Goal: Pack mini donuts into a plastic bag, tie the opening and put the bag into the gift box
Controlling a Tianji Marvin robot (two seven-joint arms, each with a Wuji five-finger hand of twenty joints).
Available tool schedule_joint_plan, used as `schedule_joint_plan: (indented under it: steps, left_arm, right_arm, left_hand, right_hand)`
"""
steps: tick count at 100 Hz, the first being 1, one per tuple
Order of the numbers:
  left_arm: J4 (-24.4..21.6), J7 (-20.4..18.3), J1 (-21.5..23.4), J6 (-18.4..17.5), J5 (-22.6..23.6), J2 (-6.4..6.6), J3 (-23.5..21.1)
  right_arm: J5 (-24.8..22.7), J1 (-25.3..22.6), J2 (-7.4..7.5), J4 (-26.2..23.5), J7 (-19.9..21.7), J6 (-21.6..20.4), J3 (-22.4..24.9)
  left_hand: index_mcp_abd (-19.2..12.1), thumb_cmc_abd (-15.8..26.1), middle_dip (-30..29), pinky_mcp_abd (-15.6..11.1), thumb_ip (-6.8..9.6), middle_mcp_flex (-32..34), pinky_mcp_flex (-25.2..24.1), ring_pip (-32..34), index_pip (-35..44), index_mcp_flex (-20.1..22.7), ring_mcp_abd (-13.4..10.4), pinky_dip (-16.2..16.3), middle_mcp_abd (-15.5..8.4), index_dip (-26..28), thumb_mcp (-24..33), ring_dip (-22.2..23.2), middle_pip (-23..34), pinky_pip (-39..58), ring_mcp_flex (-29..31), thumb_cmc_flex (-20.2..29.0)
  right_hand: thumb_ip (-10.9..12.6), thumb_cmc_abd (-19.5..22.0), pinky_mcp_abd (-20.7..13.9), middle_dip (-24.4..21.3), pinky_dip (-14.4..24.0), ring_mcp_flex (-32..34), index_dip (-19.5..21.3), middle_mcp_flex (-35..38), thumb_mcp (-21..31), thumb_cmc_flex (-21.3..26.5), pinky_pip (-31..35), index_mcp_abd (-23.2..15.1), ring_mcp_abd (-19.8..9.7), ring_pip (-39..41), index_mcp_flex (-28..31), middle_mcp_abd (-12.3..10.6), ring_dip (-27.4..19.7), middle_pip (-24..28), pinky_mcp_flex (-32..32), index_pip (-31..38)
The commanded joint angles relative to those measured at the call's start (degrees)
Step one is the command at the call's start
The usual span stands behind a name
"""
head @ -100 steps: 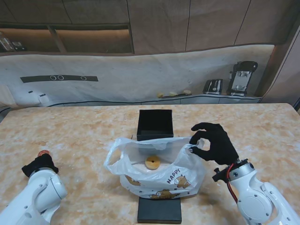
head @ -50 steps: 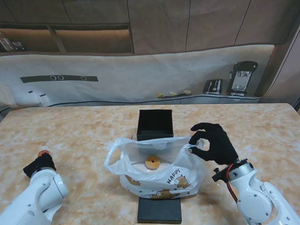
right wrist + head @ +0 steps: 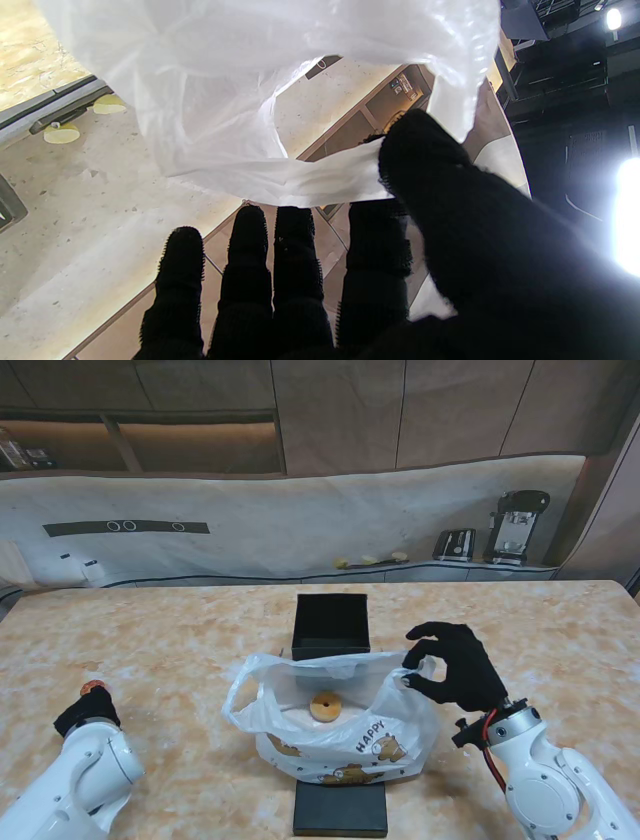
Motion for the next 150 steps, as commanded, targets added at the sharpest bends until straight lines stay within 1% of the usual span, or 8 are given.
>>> schedule_joint_plan:
  steps: [1, 23, 48, 72, 88, 100, 107, 150]
  left_arm:
    - [0.21, -1.21, 2.16, -0.18, -0.39, -0.52, 0.04]
    - [-3.8, 0.51, 4.98, -3.91, 0.3, -1.01, -3.52]
    - [-10.86, 1.37, 8.63, -9.21, 1.28, -1.39, -7.34]
    - [-18.74, 0.59, 11.55, -16.16, 0.27, -1.55, -10.1]
    - [-23.94, -0.19, 12.42, -20.99, -3.25, -1.73, -11.26]
    - [-27.14, -0.88, 12.33, -23.54, -6.19, -1.82, -11.22]
    - [-28.75, -1.9, 11.62, -23.8, -9.36, -1.84, -10.8]
    - [-34.1, -6.2, 6.03, -30.85, -19.49, -1.41, -6.52]
  right_arm:
    - [-0.09, -0.49, -0.16, -0.26, 0.78, -0.04, -0.17]
    - [-0.03, -0.53, -0.18, -0.33, 0.7, -0.18, -0.26]
    - [-0.09, -0.47, -0.25, -0.3, 0.3, -0.5, -0.35]
    - [0.1, -0.49, -0.36, -0.22, -0.14, 0.07, -0.71]
    - [0.13, -0.63, -0.39, -0.36, -0.2, 0.39, -0.66]
    - [0.11, -0.71, -0.4, -0.42, -0.26, 0.48, -0.56]
    - [0.21, -0.77, -0.42, -0.48, -0.28, 0.61, -0.58]
    - [0.38, -1.02, -0.41, -0.64, -0.13, 0.77, -0.64]
  left_hand:
    - [-1.34, -1.62, 4.41, 1.06, 0.8, 6.97, 0.63, 1.98, 6.19, 2.58, -0.31, 1.59, -2.29, 2.06, 5.45, 2.01, 6.55, 2.04, 1.85, 2.59]
    - [-1.5, -1.86, 5.66, 0.79, 0.81, 6.88, 0.85, 2.52, 6.95, 2.42, -0.72, 2.12, -2.55, 2.76, 7.53, 2.8, 7.1, 2.21, 2.19, 1.78]
    - [-1.75, -1.9, 5.92, 0.38, 0.9, 6.62, 0.9, 2.61, 7.25, 2.22, -1.05, 2.41, -2.93, 2.99, 8.33, 3.1, 7.32, 2.29, 2.09, 1.44]
    - [-1.86, -1.95, 5.9, 0.19, 0.83, 6.67, 0.44, 2.38, 7.24, 2.23, -0.92, 2.6, -2.99, 3.02, 8.34, 3.29, 7.38, 2.0, 1.86, 1.51]
    - [-1.74, -2.21, 5.8, 0.42, 0.87, 6.82, 0.2, 2.19, 7.07, 2.6, -0.6, 2.81, -2.83, 2.9, 8.33, 3.39, 7.26, 1.82, 1.97, 1.72]
    - [-1.78, -2.39, 5.71, 0.69, 0.9, 7.17, 0.14, 2.01, 6.93, 2.93, -0.42, 3.05, -2.62, 2.83, 8.32, 3.46, 7.14, 1.71, 2.1, 1.78]
    - [-1.8, -2.51, 5.82, 1.09, 0.89, 7.22, -0.17, 1.7, 6.8, 3.02, -0.05, 3.33, -2.36, 2.87, 8.26, 3.57, 6.79, 1.47, 2.07, 1.93]
    - [-1.77, -2.61, 6.15, 1.58, 0.85, 7.68, -0.7, 0.97, 6.19, 3.57, 0.45, 4.58, -2.22, 2.88, 7.46, 4.11, 5.81, 0.89, 1.98, 2.29]
  right_hand:
    - [-0.95, -0.68, 0.06, -0.75, -0.49, 0.26, -0.13, 0.75, 1.85, 1.14, 1.04, -3.27, -0.15, 0.35, 2.02, -0.83, 0.92, 0.16, -0.03, 1.55]
    - [-0.96, -0.67, 0.08, -0.75, -0.51, 0.29, -0.15, 0.76, 1.85, 1.12, 1.06, -3.35, -0.07, 0.38, 1.97, -0.85, 0.92, 0.18, -0.02, 1.57]
    - [-0.93, -0.69, 0.16, -0.77, -0.53, 0.5, -0.12, 0.93, 1.92, 1.11, 1.12, -3.3, 0.0, 0.37, 1.98, -0.78, 0.91, 0.16, 0.07, 1.61]
    - [-0.94, -0.7, 0.19, -0.79, -0.56, 0.57, -0.1, 0.92, 1.93, 1.1, 1.13, -3.24, -0.06, 0.36, 1.9, -0.74, 0.91, 0.13, 0.01, 1.6]
    - [-0.93, -0.68, 0.19, -0.79, -0.59, 0.52, -0.07, 0.96, 1.95, 1.07, 1.14, -3.13, -0.04, 0.31, 1.92, -0.74, 0.9, 0.11, 0.02, 1.62]
    - [-0.91, -0.72, 0.15, -0.77, -0.59, 0.53, -0.05, 0.95, 1.98, 1.08, 1.15, -3.16, -0.09, 0.3, 1.86, -0.81, 0.9, 0.12, 0.03, 1.6]
    - [-0.91, -0.74, 0.16, -0.77, -0.61, 0.53, -0.01, 0.95, 2.01, 1.1, 1.13, -3.16, -0.06, 0.32, 1.86, -0.76, 0.91, 0.13, -0.02, 1.61]
    - [-0.62, -0.8, 0.12, -0.75, -0.61, 0.48, 0.11, 0.89, 2.18, 1.08, 1.08, -2.91, -0.11, 0.26, 1.79, -0.83, 0.92, 0.1, -0.08, 1.61]
